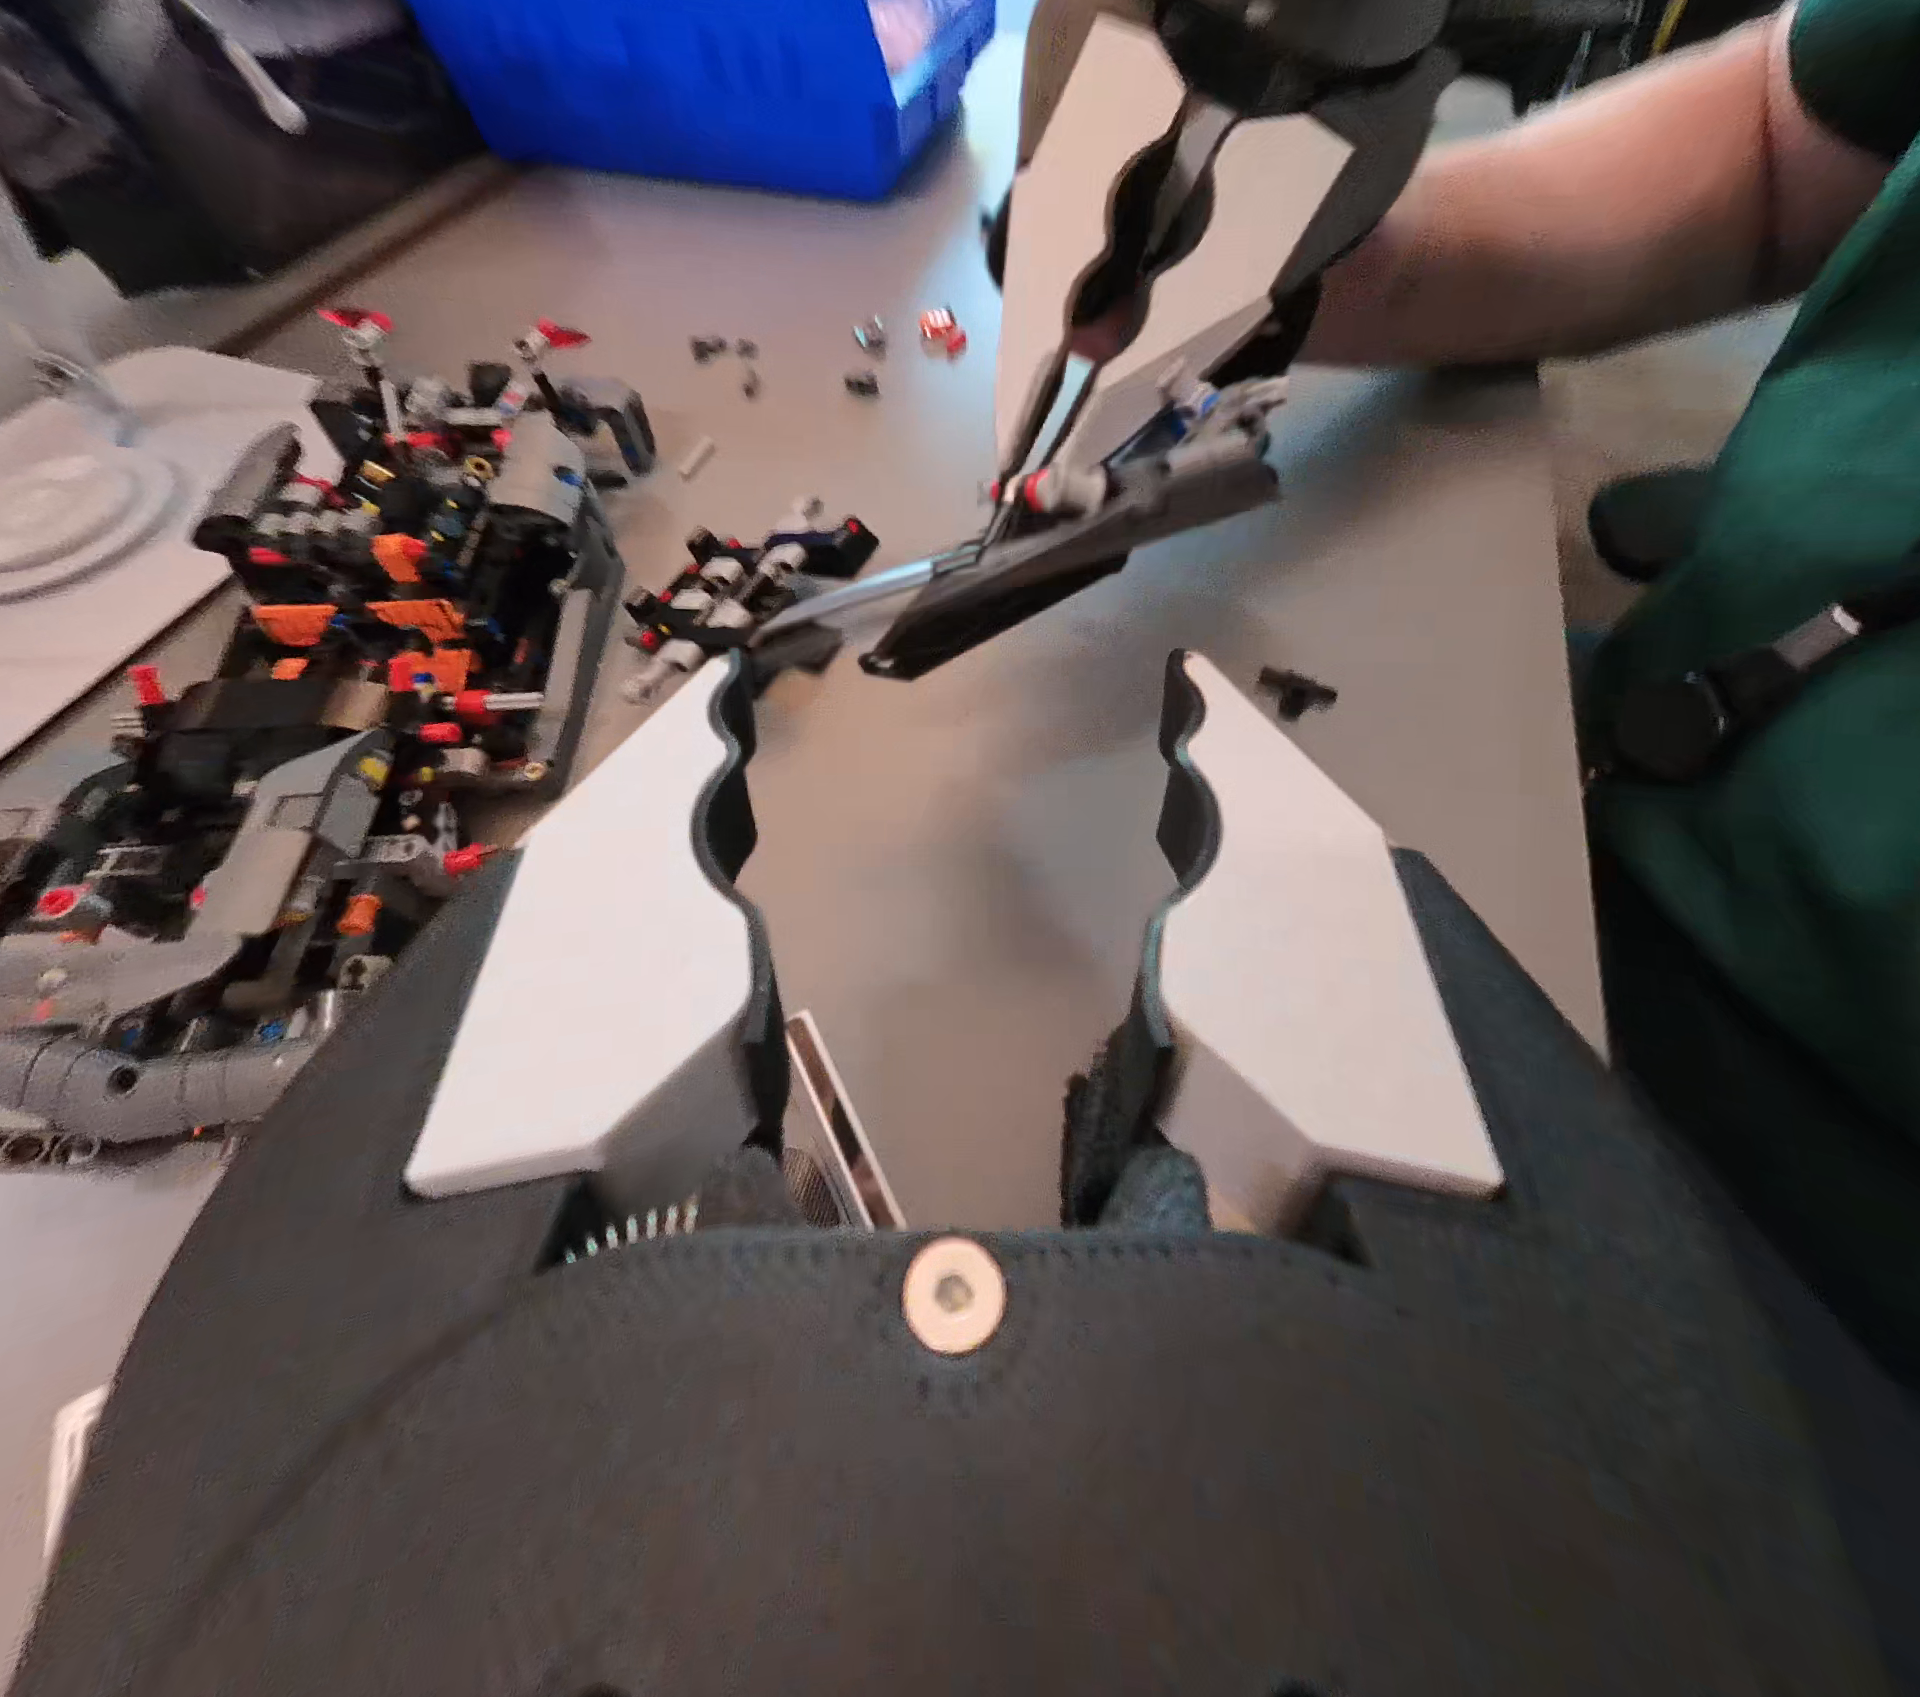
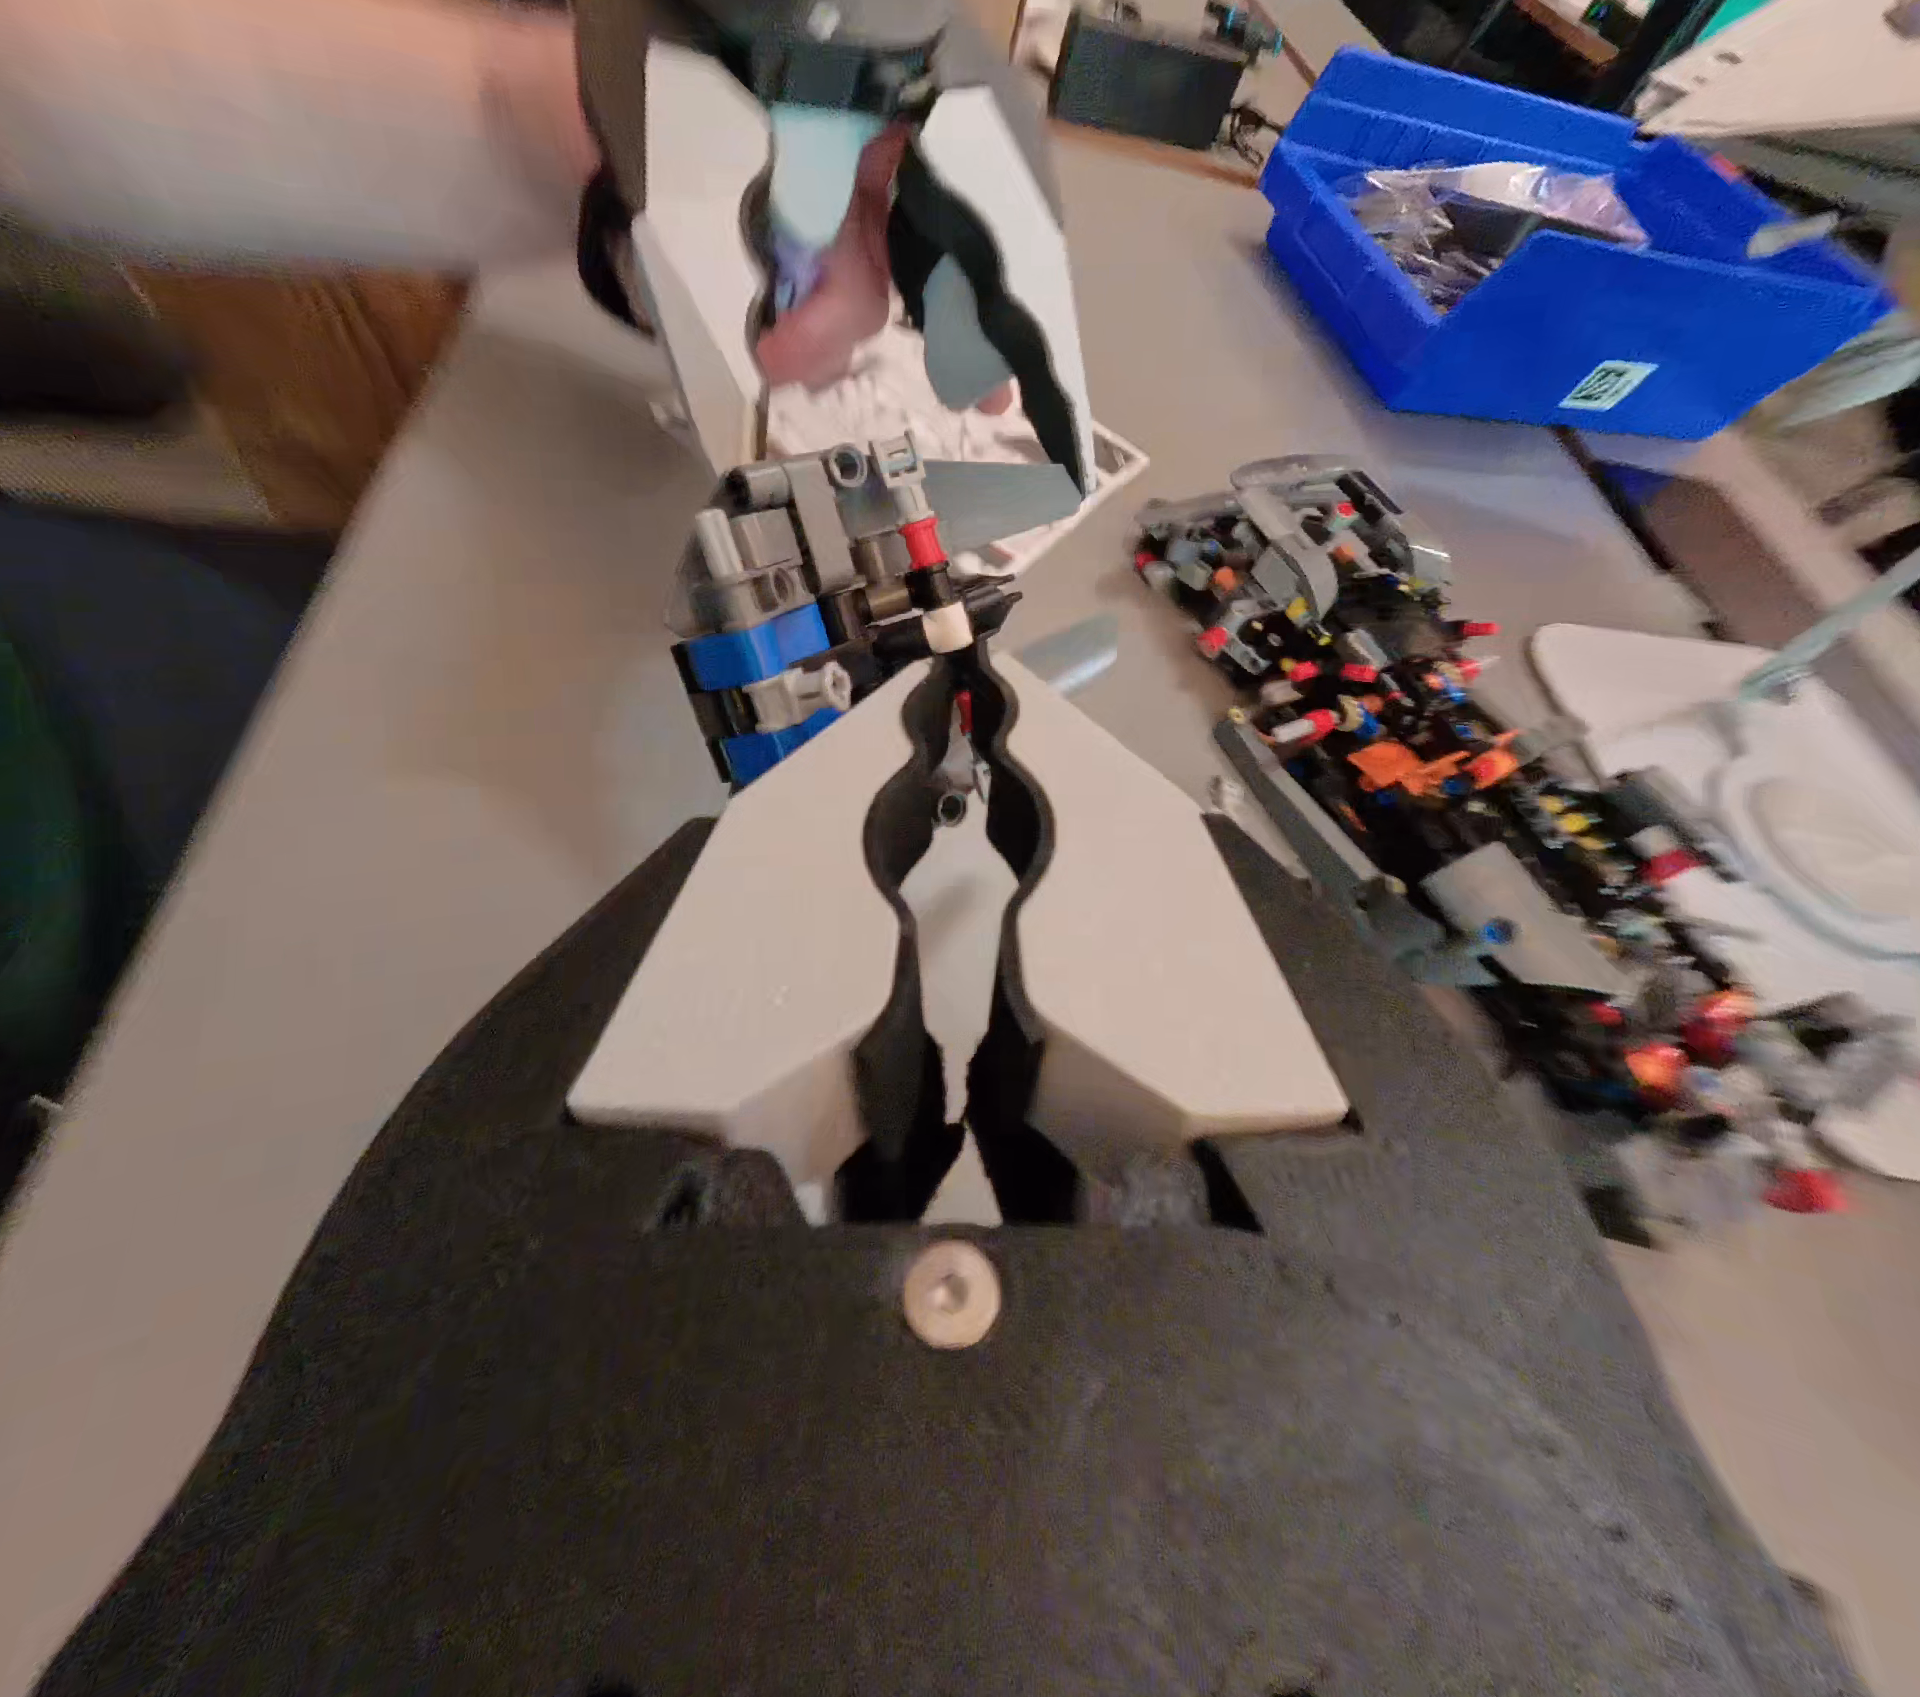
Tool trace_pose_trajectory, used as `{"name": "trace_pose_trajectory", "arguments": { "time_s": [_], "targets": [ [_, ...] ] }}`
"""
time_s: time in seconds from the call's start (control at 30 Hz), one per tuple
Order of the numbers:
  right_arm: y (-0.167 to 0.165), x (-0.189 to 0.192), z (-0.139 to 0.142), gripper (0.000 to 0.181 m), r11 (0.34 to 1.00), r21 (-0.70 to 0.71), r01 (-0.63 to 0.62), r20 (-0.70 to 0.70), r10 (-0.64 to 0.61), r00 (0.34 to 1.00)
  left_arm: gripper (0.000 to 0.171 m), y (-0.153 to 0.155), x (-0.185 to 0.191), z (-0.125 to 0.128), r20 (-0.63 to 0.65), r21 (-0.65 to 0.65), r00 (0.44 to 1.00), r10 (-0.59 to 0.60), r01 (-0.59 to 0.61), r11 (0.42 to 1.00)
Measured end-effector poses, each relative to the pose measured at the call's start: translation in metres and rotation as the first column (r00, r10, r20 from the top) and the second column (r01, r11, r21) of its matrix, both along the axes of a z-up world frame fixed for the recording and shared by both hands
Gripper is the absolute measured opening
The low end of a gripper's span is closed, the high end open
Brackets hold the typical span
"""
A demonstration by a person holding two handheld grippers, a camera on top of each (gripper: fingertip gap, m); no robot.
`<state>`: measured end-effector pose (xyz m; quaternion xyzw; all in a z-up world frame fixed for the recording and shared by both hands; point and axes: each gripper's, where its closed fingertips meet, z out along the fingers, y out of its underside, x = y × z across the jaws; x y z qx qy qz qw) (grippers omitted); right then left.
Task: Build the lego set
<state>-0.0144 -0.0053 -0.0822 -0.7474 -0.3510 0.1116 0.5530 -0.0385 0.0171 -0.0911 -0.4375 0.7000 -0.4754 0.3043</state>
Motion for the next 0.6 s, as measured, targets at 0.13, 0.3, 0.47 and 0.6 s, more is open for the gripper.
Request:
{"name": "trace_pose_trajectory", "arguments": {
  "time_s": [0.13, 0.3, 0.47, 0.6],
  "targets": [
    [0.000, 0.007, 0.028, 0.001, 0.989, -0.121, -0.085, -0.397, 0.031, 0.918, 0.077, 0.007, 0.002, 0.019, 0.088, -0.075, 0.994, 0.059, -0.053, 0.996],
    [-0.007, 0.010, 0.065, 0.000, 0.946, -0.127, -0.299, -0.824, 0.067, 0.562, 0.073, 0.001, 0.013, 0.050, 0.181, -0.189, 0.981, 0.064, -0.029, 0.982],
    [-0.006, 0.023, 0.081, 0.000, 0.948, -0.033, -0.315, -0.962, 0.055, 0.266, 0.065, -0.019, 0.020, 0.079, 0.258, -0.363, 0.966, 0.011, 0.086, 0.928],
    [-0.008, 0.024, 0.083, 0.000, 0.945, -0.008, -0.328, -0.987, 0.045, 0.154, 0.047, -0.015, 0.027, 0.089, 0.281, -0.477, 0.958, 0.060, 0.085, 0.875]
  ]
}}
